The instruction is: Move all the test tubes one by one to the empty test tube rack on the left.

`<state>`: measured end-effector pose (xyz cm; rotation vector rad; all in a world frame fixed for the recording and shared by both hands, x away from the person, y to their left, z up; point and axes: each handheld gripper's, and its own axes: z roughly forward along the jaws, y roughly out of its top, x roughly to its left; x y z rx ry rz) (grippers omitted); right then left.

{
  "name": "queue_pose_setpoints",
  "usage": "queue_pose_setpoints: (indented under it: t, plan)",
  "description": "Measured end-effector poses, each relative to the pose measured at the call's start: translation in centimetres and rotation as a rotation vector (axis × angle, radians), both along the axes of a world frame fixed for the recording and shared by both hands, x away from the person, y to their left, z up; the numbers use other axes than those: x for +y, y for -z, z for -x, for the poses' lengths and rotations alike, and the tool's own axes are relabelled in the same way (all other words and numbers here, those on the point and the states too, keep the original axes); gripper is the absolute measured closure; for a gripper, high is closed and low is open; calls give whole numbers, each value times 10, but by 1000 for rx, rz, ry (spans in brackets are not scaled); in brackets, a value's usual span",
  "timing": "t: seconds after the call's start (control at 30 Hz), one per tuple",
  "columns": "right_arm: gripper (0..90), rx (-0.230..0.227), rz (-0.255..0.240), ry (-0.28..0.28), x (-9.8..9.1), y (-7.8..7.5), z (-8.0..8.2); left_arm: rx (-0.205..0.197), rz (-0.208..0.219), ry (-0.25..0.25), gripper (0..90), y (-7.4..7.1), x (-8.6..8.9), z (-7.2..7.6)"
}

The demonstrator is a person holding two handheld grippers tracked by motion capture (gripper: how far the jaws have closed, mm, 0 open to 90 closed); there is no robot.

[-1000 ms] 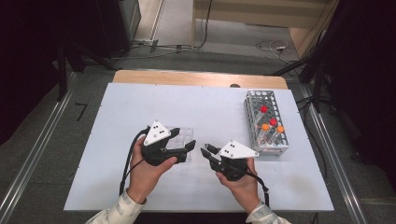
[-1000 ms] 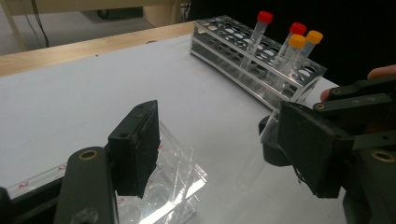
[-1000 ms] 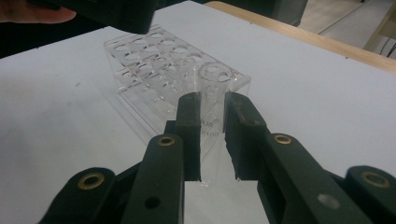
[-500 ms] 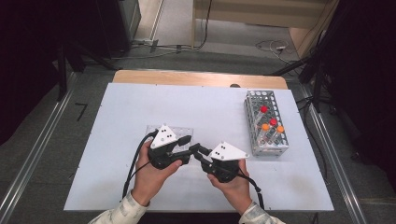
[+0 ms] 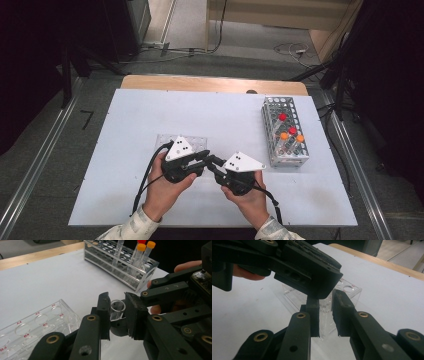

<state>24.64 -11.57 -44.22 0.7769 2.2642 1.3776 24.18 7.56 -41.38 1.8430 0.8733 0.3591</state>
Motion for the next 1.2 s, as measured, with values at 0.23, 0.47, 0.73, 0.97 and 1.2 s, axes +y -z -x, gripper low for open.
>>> queue_pose_setpoints:
  t: [0.23, 0.47, 0.73, 0.97, 1.2]
  plan:
    - [727, 4, -5, -1, 0, 0, 0, -13, -5, -4, 775, -1, 1, 1]
    - [450, 48, -38, -47, -2, -2, 1, -12, -6, -9, 775, -4, 5, 1]
    - [358, 49, -48, -50, -11, -1, 3, -20, 3, -22, 775, -11, 14, 3]
    - [307, 66, -51, -18, -27, 4, 1, -17, 10, -41, 775, -17, 25, 3]
    - [302, 75, -56, 4, -37, 10, 0, -32, 19, -67, 775, -25, 36, 4]
